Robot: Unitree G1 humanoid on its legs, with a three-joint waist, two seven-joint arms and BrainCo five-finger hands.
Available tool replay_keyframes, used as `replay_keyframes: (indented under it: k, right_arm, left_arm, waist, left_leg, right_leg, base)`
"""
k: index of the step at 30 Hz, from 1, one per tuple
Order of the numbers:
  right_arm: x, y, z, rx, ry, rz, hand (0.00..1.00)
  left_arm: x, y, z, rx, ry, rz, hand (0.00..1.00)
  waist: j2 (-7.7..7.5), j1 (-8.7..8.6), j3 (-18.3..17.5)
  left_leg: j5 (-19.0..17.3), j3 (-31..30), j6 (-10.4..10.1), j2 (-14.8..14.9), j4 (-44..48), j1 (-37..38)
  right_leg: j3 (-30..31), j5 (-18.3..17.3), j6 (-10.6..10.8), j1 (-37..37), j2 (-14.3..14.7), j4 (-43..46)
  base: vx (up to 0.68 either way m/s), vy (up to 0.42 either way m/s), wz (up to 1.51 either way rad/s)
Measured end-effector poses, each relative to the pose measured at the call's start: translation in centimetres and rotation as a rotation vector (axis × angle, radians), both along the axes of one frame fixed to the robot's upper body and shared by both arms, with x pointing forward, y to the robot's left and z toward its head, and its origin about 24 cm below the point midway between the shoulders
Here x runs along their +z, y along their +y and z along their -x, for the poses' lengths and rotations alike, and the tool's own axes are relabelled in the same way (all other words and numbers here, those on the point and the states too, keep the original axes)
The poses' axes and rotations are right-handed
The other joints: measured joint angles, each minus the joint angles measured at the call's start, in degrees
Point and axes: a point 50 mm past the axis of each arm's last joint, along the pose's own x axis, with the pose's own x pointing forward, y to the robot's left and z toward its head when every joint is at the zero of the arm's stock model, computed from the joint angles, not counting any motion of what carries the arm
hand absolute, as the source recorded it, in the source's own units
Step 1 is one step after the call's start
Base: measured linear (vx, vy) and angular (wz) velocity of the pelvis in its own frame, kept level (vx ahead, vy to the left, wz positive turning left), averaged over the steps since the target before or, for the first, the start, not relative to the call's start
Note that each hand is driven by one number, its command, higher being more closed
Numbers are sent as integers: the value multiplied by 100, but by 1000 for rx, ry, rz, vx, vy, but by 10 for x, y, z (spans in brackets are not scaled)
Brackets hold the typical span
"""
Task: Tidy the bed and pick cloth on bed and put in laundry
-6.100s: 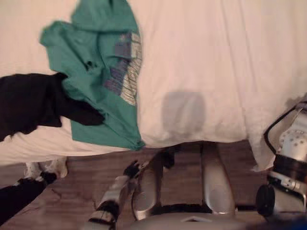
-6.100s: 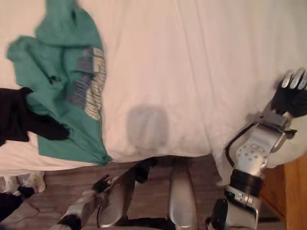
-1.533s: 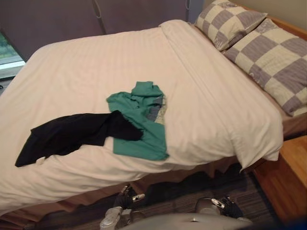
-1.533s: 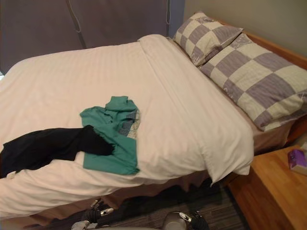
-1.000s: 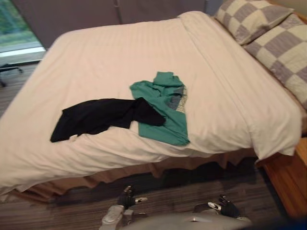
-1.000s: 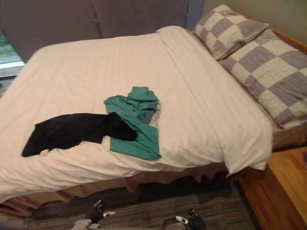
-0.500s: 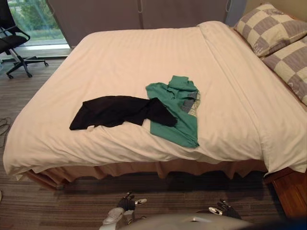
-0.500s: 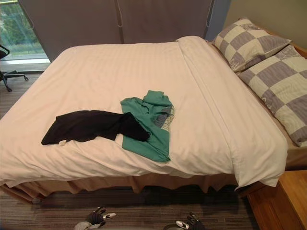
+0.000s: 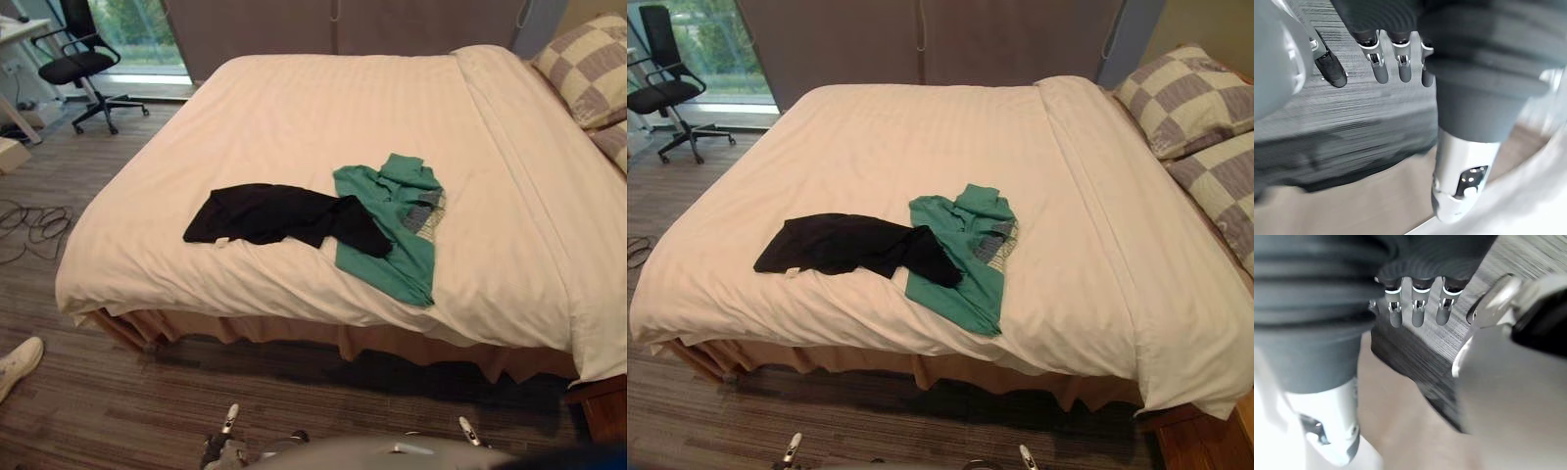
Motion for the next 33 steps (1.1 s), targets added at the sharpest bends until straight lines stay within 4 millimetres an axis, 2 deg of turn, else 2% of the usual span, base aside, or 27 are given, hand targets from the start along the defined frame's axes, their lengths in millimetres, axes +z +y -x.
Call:
replay_keyframes:
  k: [4, 7, 10, 12, 13, 15, 16, 17, 18, 20, 21, 23, 24, 27, 29, 30, 33]
  right_arm:
    - [4, -20, 19, -244, 19, 45, 0]
    - [7, -33, 33, -382, 48, 91, 0]
    - [17, -57, 42, -498, 49, 185, 0]
    - [28, -84, 51, -562, 48, 281, 0]
    - [41, -105, 54, -550, 46, 388, 0]
    - [76, -149, 56, -492, 30, 618, 0]
    - [86, -160, 54, -473, 16, 681, 0]
    - [110, -182, 45, -402, -13, 812, 0]
    - [121, -192, 40, -363, -30, 873, 0]
    - [166, -220, 12, -191, -105, 1079, 0]
    - [175, -224, 4, -141, -124, 1116, 0]
    - [199, -231, -28, 75, -172, 1207, 0]
    - [204, -231, -36, 130, -179, 1226, 0]
    - [223, -215, -84, 432, -242, 1321, 0]
    - [224, -209, -102, 565, -250, 1322, 0]
    - [225, -205, -114, 622, -265, 1313, 0]
    - [228, -199, -123, 747, -262, 1296, 0]
  left_arm:
    - [3, 14, 10, 119, 43, -48, 0]
    - [11, 34, 13, 239, 37, -124, 0]
    - [26, 64, 14, 369, 21, -222, 0]
    - [42, 90, 19, 459, 9, -325, 0]
    - [57, 112, 23, 479, 35, -419, 0]
    - [101, 154, 9, 437, 36, -651, 0]
    - [115, 164, 5, 407, 46, -729, 0]
    - [147, 181, -7, 338, 61, -899, 0]
    - [162, 188, -13, 307, 64, -975, 0]
    - [216, 206, -42, 161, 70, -1223, 0]
    - [227, 209, -49, 125, 82, -1276, 0]
    - [262, 212, -79, -9, 92, -1440, 0]
    - [269, 211, -86, -37, 91, -1473, 0]
    - [298, 196, -123, -204, 123, -1639, 0]
    - [305, 190, -139, -302, 178, -1705, 0]
    - [307, 187, -145, -340, 219, -1748, 0]
    - [318, 181, -160, -469, 345, -1913, 0]
  waist:
    - [-34, 56, -9]
    - [-62, 114, -10]
    - [-103, 118, -83]
    - [-59, 134, -164]
    - [-65, 126, -211]
    - [-102, 124, -266]
    - [-109, 124, -274]
    - [-117, 123, -298]
    - [-115, 122, -310]
    - [-79, 119, -402]
    - [-68, 111, -421]
    - [-33, 60, -554]
    - [-24, 52, -564]
    - [-8, -36, -584]
    - [-7, -108, -576]
    - [-4, -205, -558]
    - [9, -346, -524]
  left_leg:
    - [-109, 231, 40, -77, -3, 85]
    - [-232, 267, 63, -166, -5, 175]
    - [-353, 339, 34, -119, -6, 249]
    - [-406, 396, 20, -53, -3, 332]
    - [-437, 423, 15, -37, -1, 375]
    - [-455, 426, 16, -40, 0, 366]
    - [-455, 431, 17, -64, 1, 366]
    - [-456, 448, 18, -66, 1, 366]
    - [-456, 450, 19, -64, 1, 366]
    - [-458, 443, 21, -68, 20, 317]
    - [-456, 433, 23, -69, 31, 307]
    - [-448, 383, 34, -64, 33, 238]
    - [-447, 383, 36, -62, 33, 238]
    - [-413, 352, 60, -65, 32, 145]
    - [-352, 322, 67, -71, 32, 59]
    - [-316, 259, 70, -70, 33, 59]
    - [-284, 281, 43, -1, 34, 90]
  right_leg:
    - [-13, 86, 86, 172, -128, -200]
    - [-13, 181, 131, 382, -198, -390]
    - [-6, 325, 26, 438, -153, -432]
    - [-8, 402, -29, 423, -79, -343]
    - [-10, 402, -30, 421, -72, -273]
    - [-35, 401, -32, 406, -71, -219]
    - [-35, 400, -33, 405, -69, -210]
    - [-34, 394, -43, 396, -62, -181]
    - [-32, 389, -52, 387, -59, -162]
    - [16, 359, -104, 315, -50, -129]
    - [41, 359, -105, 308, -46, -137]
    - [54, 356, -109, 268, -28, -163]
    - [60, 356, -109, 266, -24, -163]
    - [245, 312, -175, 166, -5, -132]
    - [408, 280, -230, 76, 6, -91]
    - [485, 279, -233, 74, 16, -88]
    - [708, 279, -234, 66, 96, -64]
  base:
    - [99, 76, 0]
    - [134, 90, -5]
    - [122, 54, -9]
    - [114, 35, -11]
    - [103, 21, -6]
    - [82, 25, 7]
    - [51, 13, 10]
    - [27, 3, 5]
    - [17, -3, 5]
    - [0, 0, 0]
    - [0, 0, 0]
    - [-12, -14, 7]
    - [-18, -18, 4]
    - [-45, -12, 1]
    - [-49, -2, 12]
    - [-47, 15, 19]
    - [-18, -1, 1]
